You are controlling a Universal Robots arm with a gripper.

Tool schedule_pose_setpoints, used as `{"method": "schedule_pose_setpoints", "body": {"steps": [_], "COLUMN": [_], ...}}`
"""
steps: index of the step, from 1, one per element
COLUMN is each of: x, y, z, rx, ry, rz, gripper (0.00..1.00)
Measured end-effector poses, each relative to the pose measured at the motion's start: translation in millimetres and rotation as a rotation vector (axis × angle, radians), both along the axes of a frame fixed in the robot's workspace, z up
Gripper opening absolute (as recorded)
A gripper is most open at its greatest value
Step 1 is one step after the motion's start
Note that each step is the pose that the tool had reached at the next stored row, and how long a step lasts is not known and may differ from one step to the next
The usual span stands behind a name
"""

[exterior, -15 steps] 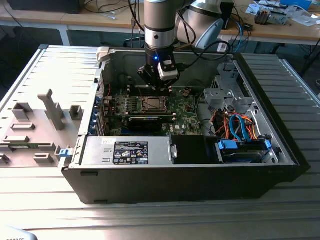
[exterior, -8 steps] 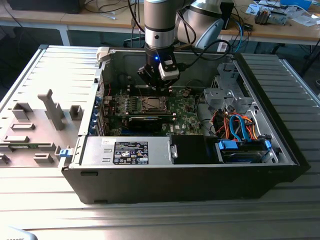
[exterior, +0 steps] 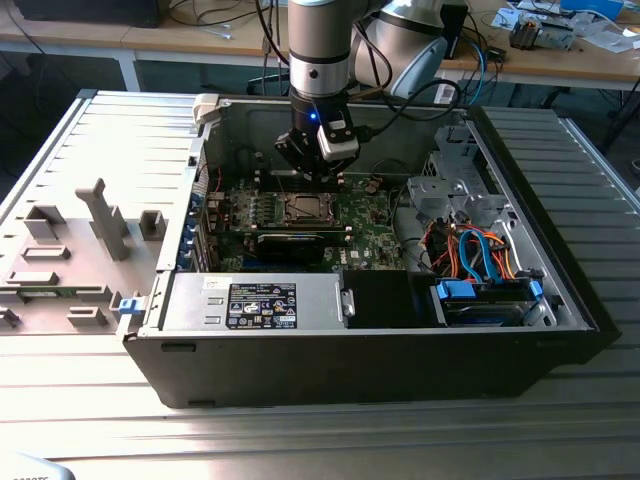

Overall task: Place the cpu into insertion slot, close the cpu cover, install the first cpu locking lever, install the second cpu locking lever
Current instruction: 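Install the first cpu locking lever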

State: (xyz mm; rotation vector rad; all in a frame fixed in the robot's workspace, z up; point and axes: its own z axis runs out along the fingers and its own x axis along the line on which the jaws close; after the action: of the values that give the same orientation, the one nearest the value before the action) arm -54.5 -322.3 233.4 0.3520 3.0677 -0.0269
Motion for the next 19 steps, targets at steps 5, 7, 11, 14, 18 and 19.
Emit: {"method": "schedule_pose_setpoints", "body": {"steps": [5,7,11,14,18,19], "x": [0.0,0.0,0.0,0.0,0.0,0.0], "y": [0.0,0.0,0.0,0.0,0.0,0.0], "z": [0.0,0.0,0.0,0.0,0.0,0.0], "rx": [-0.0001,-0.0001,-0.0001,0.0000,0.0000,-0.0001], "ry": [0.0000,0.0000,0.0000,0.0000,0.0000,0.0000], "rz": [0.021,0.027,0.033,0.038,0.043,0.045], "gripper": [0.11,0.11,0.11,0.11,0.11,0.11]}}
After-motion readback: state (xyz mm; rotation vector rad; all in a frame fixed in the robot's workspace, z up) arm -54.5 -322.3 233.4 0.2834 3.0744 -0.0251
